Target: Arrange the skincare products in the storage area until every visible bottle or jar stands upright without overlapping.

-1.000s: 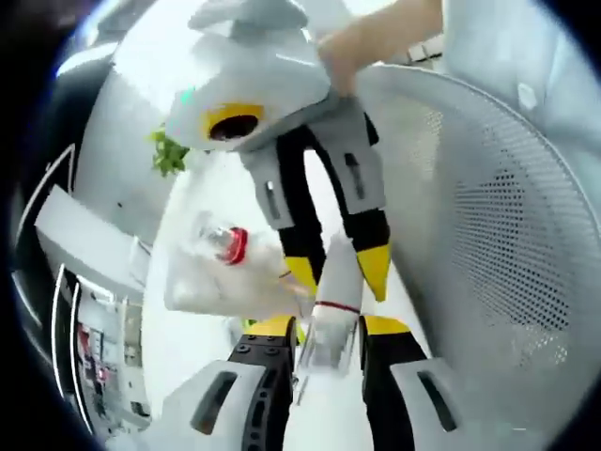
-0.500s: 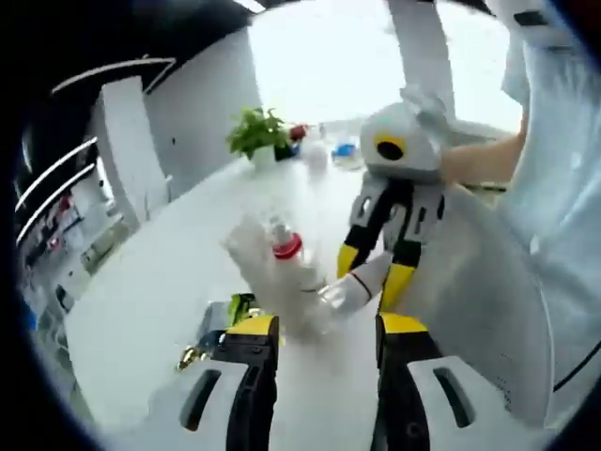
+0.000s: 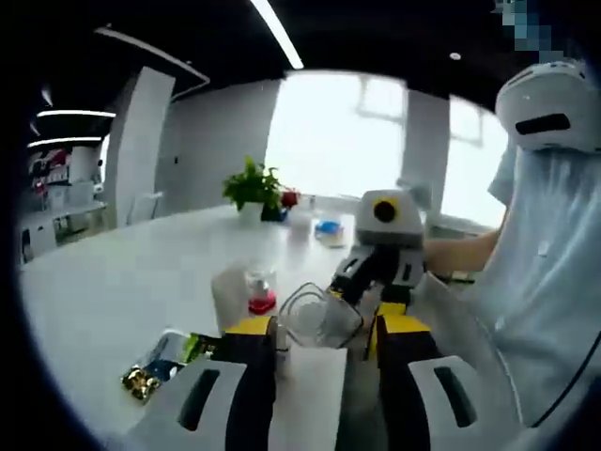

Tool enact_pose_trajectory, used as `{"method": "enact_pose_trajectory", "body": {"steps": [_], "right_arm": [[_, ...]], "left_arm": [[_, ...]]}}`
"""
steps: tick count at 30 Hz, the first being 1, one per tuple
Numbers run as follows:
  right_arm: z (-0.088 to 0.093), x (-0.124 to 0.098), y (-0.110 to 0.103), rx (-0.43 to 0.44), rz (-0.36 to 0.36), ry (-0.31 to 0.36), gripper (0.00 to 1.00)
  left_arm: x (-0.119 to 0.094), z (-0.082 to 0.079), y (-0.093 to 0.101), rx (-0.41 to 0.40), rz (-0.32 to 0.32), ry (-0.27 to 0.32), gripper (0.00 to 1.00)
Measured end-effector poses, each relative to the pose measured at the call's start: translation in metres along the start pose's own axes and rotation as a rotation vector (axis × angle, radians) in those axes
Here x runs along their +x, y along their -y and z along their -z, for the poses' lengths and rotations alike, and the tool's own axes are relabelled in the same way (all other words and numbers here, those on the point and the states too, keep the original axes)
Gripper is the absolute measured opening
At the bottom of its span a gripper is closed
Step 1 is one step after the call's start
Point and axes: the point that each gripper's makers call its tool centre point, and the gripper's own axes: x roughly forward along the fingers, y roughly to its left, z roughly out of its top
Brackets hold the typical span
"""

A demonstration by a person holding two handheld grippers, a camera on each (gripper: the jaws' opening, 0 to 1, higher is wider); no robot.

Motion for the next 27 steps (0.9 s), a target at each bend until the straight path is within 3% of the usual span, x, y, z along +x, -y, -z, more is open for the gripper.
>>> {"method": "enact_pose_trajectory", "body": {"steps": [2, 4, 7, 11, 15, 17, 20, 23, 27], "right_arm": [[-0.003, -0.003, 0.000, -0.049, 0.013, 0.006, 0.24], [-0.010, -0.004, -0.008, -0.051, -0.030, 0.045, 0.24], [-0.021, -0.007, -0.017, -0.030, -0.078, 0.110, 0.24], [-0.037, -0.013, -0.032, 0.039, -0.175, 0.206, 0.24], [-0.035, -0.007, -0.033, 0.013, -0.167, 0.179, 0.24], [-0.032, -0.005, -0.031, 0.002, -0.151, 0.157, 0.24], [-0.030, -0.003, -0.016, -0.044, -0.059, 0.127, 0.24], [-0.026, 0.002, -0.012, -0.124, -0.021, 0.089, 0.25], [-0.012, 0.009, -0.005, -0.174, 0.039, 0.003, 0.36]], "left_arm": [[-0.001, -0.011, 0.006, 0.006, 0.033, 0.047, 0.32], [-0.001, -0.019, 0.013, 0.007, 0.075, 0.082, 0.31], [-0.002, -0.029, 0.029, 0.022, 0.160, 0.123, 0.25], [-0.003, -0.049, 0.043, 0.051, 0.224, 0.214, 0.24], [0.005, -0.053, 0.045, 0.050, 0.232, 0.205, 0.23], [0.008, -0.049, 0.043, -0.019, 0.224, 0.169, 0.22], [0.011, -0.047, 0.031, -0.045, 0.155, 0.158, 0.21], [0.015, -0.044, 0.025, -0.056, 0.116, 0.157, 0.20], [0.015, -0.037, 0.010, -0.085, 0.036, 0.128, 0.20]]}}
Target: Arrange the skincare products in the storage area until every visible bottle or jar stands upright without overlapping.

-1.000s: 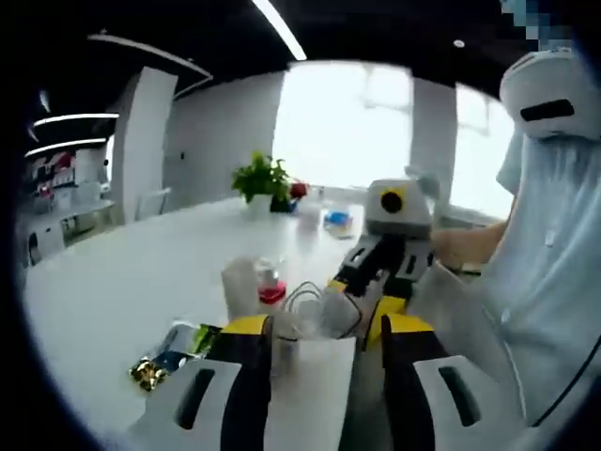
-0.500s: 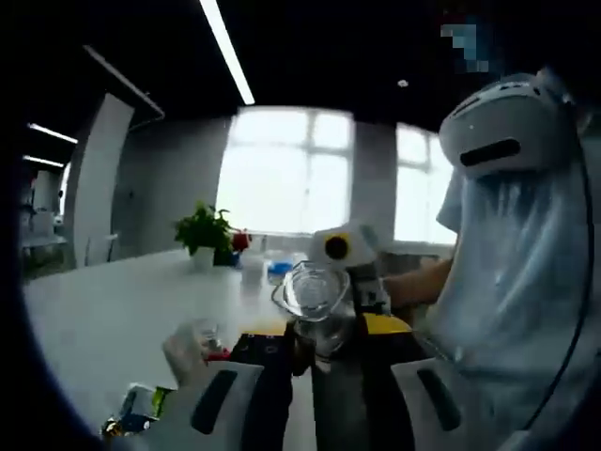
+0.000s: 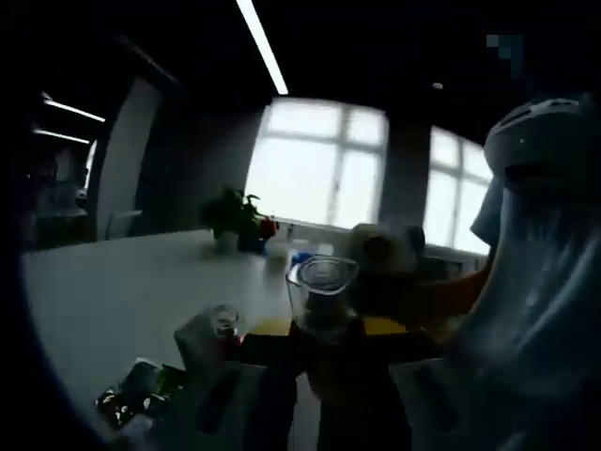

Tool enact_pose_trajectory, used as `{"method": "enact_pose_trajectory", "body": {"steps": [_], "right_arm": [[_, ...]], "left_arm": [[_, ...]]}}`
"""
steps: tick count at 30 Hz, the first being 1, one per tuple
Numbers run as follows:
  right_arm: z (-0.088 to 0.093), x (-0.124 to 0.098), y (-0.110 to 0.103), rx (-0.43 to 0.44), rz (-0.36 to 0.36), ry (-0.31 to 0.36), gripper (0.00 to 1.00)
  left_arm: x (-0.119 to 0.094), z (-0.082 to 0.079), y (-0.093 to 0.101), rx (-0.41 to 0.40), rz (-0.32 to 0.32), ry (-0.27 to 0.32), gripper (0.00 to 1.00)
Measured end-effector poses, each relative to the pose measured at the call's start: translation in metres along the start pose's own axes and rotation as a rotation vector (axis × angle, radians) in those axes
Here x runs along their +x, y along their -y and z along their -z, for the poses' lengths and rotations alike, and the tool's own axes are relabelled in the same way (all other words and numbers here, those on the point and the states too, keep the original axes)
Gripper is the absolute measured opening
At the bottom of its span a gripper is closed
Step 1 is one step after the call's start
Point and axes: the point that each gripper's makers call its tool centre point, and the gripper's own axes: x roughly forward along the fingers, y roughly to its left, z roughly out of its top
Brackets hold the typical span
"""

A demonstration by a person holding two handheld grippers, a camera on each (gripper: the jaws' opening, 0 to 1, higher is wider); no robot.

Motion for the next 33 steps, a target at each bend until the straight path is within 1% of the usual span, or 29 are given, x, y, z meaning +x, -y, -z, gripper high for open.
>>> {"method": "enact_pose_trajectory", "body": {"steps": [1, 2, 3, 4, 5, 6, 7, 9, 10, 11, 12, 13, 15, 16, 17, 18, 19, 20, 22, 24, 25, 26, 27, 28, 30, 33], "right_arm": [[0.002, 0.001, 0.003, -0.027, 0.025, -0.016, 0.38], [0.006, 0.001, 0.004, -0.041, 0.030, -0.037, 0.39], [0.011, 0.001, 0.004, -0.052, 0.028, -0.069, 0.40], [0.011, 0.002, 0.005, -0.057, 0.037, -0.070, 0.40], [0.011, 0.001, 0.007, -0.056, 0.042, -0.071, 0.41], [0.010, 0.000, 0.007, -0.057, 0.042, -0.068, 0.42], [0.008, -0.002, 0.009, -0.051, 0.049, -0.061, 0.41], [0.005, -0.005, 0.011, -0.042, 0.060, -0.060, 0.40], [0.002, -0.007, 0.012, -0.042, 0.068, -0.059, 0.38], [-0.001, -0.009, 0.012, -0.040, 0.077, -0.052, 0.37], [-0.007, -0.010, 0.017, -0.017, 0.118, -0.029, 0.37], [-0.008, -0.010, 0.019, -0.010, 0.130, -0.025, 0.37], [-0.016, -0.010, 0.026, 0.025, 0.187, 0.004, 0.36], [-0.020, -0.009, 0.032, 0.095, 0.230, 0.036, 0.36], [-0.019, -0.008, 0.034, 0.154, 0.235, 0.041, 0.36], [-0.018, -0.005, 0.033, 0.216, 0.221, 0.039, 0.34], [-0.021, -0.004, 0.036, 0.229, 0.239, 0.064, 0.33], [-0.023, -0.002, 0.039, 0.247, 0.254, 0.085, 0.33], [-0.022, 0.001, 0.041, 0.243, 0.264, 0.076, 0.35], [-0.018, 0.004, 0.044, 0.226, 0.299, 0.056, 0.36], [-0.017, 0.005, 0.045, 0.218, 0.325, 0.055, 0.36], [-0.016, 0.005, 0.047, 0.219, 0.335, 0.056, 0.34], [-0.015, 0.005, 0.048, 0.226, 0.343, 0.053, 0.35], [-0.014, 0.004, 0.048, 0.229, 0.350, 0.054, 0.35], [-0.014, 0.005, 0.047, 0.231, 0.356, 0.053, 0.32], [-0.012, 0.007, 0.047, 0.230, 0.364, 0.046, 0.30]], "left_arm": [[-0.001, 0.004, -0.008, -0.027, -0.045, -0.017, 0.20], [-0.002, 0.006, -0.011, -0.029, -0.063, -0.027, 0.20], [-0.003, 0.011, -0.015, -0.041, -0.083, -0.050, 0.20], [-0.004, 0.015, -0.019, -0.057, -0.113, -0.062, 0.20], [-0.007, 0.021, -0.027, -0.046, -0.158, -0.088, 0.20], [-0.009, 0.027, -0.031, -0.032, -0.184, -0.115, 0.20], [-0.013, 0.035, -0.039, -0.020, -0.226, -0.152, 0.20], [-0.018, 0.043, -0.048, -0.015, -0.278, -0.190, 0.20], [-0.021, 0.049, -0.052, 0.003, -0.310, -0.220, 0.20], [-0.023, 0.052, -0.053, 0.009, -0.329, -0.235, 0.20], [-0.024, 0.053, -0.053, 0.019, -0.345, -0.243, 0.20], [-0.025, 0.053, -0.054, 0.035, -0.360, -0.247, 0.20], [-0.026, 0.052, -0.056, 0.077, -0.416, -0.268, 0.20], [-0.028, 0.052, -0.060, 0.122, -0.443, -0.287, 0.20], [-0.027, 0.053, -0.060, 0.143, -0.454, -0.300, 0.20], [-0.024, 0.056, -0.058, 0.165, -0.464, -0.323, 0.20], [-0.022, 0.057, -0.057, 0.183, -0.463, -0.336, 0.20], [-0.019, 0.058, -0.054, 0.178, -0.461, -0.334, 0.20], [-0.015, 0.059, -0.053, 0.170, -0.473, -0.331, 0.20], [-0.014, 0.057, -0.052, 0.160, -0.497, -0.311, 0.20], [-0.013, 0.056, -0.053, 0.156, -0.509, -0.306, 0.19], [-0.014, 0.054, -0.055, 0.158, -0.525, -0.302, 0.19], [-0.015, 0.053, -0.057, 0.165, -0.547, -0.300, 0.19], [-0.015, 0.053, -0.057, 0.167, -0.552, -0.300, 0.19], [-0.017, 0.053, -0.058, 0.160, -0.586, -0.298, 0.19], [-0.019, 0.057, -0.059, 0.168, -0.617, -0.312, 0.19]]}}
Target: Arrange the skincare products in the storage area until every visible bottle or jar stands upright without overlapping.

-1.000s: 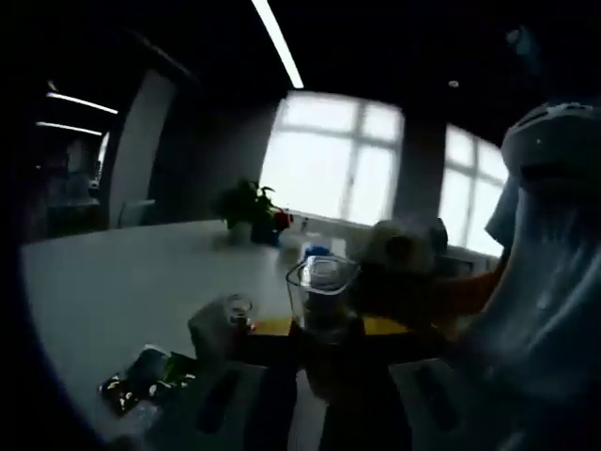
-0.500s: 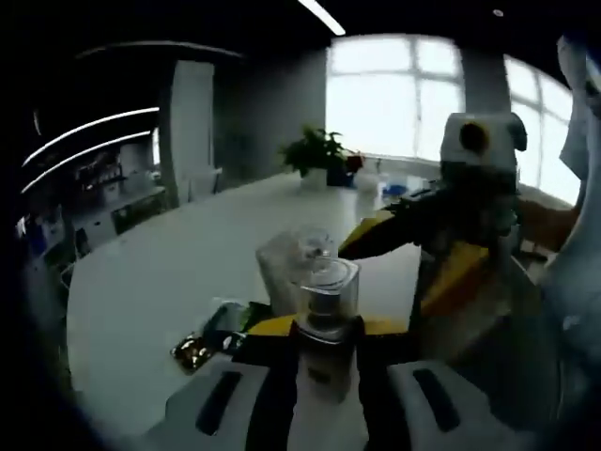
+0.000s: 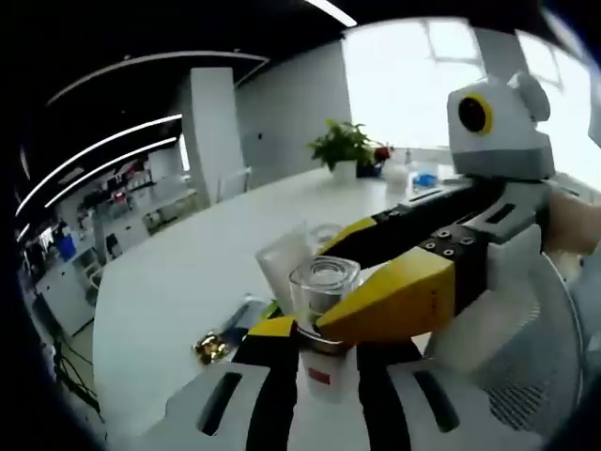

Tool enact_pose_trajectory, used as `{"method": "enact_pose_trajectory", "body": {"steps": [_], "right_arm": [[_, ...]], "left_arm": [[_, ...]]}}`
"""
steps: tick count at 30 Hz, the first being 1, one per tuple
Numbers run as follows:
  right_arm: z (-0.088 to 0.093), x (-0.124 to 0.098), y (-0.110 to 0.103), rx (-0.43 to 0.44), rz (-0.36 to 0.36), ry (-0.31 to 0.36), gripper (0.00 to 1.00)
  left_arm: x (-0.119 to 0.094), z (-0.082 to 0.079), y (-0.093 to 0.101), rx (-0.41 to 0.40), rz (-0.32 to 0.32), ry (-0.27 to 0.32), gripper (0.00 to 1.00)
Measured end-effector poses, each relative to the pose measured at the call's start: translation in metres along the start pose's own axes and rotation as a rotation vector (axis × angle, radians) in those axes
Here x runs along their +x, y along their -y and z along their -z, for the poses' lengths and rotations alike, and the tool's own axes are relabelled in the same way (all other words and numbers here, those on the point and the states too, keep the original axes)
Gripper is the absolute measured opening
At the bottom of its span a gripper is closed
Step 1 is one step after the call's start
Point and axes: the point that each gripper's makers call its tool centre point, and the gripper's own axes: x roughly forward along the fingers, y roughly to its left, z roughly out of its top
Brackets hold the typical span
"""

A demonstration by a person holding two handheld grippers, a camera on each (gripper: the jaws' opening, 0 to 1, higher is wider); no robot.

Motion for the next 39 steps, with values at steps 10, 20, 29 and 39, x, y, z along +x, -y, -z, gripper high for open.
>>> {"method": "enact_pose_trajectory", "body": {"steps": [10, 20, 29, 39], "right_arm": [[0.004, 0.007, -0.004, -0.069, 0.011, -0.024, 0.22], [0.009, 0.003, -0.007, -0.049, -0.049, -0.031, 0.20], [0.006, 0.002, -0.015, -0.116, -0.148, -0.051, 0.20], [0.007, -0.008, -0.042, -0.302, -0.440, -0.087, 0.20]], "left_arm": [[0.001, 0.002, -0.001, 0.040, -0.108, -0.017, 0.19], [-0.002, 0.007, 0.003, 0.058, -0.064, -0.040, 0.19], [-0.004, 0.010, 0.007, 0.107, 0.086, -0.032, 0.19], [-0.012, 0.014, 0.030, 0.116, 0.360, 0.026, 0.22]]}}
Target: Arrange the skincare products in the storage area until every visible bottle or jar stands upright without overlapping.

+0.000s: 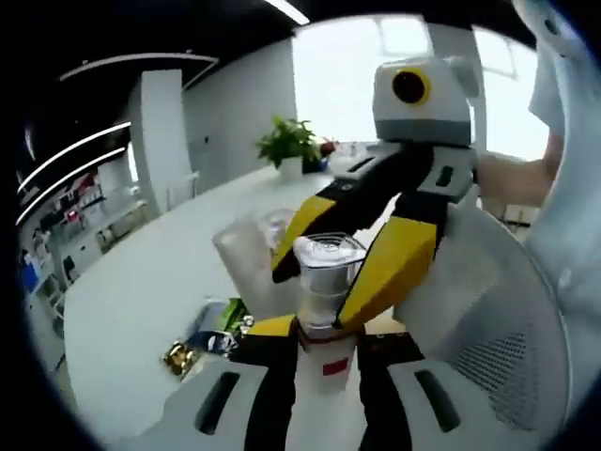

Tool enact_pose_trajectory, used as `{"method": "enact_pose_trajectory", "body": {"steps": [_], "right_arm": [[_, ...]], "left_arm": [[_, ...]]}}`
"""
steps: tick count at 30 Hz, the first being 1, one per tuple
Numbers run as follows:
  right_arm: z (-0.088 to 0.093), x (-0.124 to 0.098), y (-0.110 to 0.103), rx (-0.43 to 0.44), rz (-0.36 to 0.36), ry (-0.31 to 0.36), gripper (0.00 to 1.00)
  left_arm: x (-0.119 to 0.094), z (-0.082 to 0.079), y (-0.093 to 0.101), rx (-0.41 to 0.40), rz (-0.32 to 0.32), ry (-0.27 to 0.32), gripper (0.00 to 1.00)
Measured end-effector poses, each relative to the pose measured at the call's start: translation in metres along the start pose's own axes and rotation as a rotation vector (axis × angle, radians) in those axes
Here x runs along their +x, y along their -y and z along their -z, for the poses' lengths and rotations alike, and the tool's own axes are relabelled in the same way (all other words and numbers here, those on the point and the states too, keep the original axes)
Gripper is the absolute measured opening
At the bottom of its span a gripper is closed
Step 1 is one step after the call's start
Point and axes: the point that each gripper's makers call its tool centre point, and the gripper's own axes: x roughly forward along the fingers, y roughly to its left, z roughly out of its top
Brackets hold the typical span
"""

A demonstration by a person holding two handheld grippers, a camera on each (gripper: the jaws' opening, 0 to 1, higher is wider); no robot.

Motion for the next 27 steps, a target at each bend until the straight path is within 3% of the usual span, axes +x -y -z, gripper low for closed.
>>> {"method": "enact_pose_trajectory", "body": {"steps": [2, 6, 10, 18, 27], "right_arm": [[0.001, 0.002, -0.002, -0.001, -0.046, -0.016, 0.20], [0.003, 0.004, -0.009, -0.085, -0.143, -0.041, 0.20], [-0.001, 0.002, -0.014, -0.110, -0.219, -0.017, 0.20], [0.005, 0.004, -0.012, -0.096, -0.250, -0.025, 0.21], [0.022, 0.013, 0.000, -0.135, -0.161, -0.108, 0.21]], "left_arm": [[-0.001, 0.001, 0.003, 0.008, 0.028, 0.001, 0.22], [-0.002, 0.006, 0.007, 0.043, 0.098, -0.013, 0.22], [-0.002, 0.004, 0.012, 0.017, 0.153, 0.021, 0.23], [0.004, 0.006, 0.014, 0.005, 0.165, 0.064, 0.22], [0.013, 0.021, 0.000, -0.021, 0.107, 0.060, 0.21]]}}
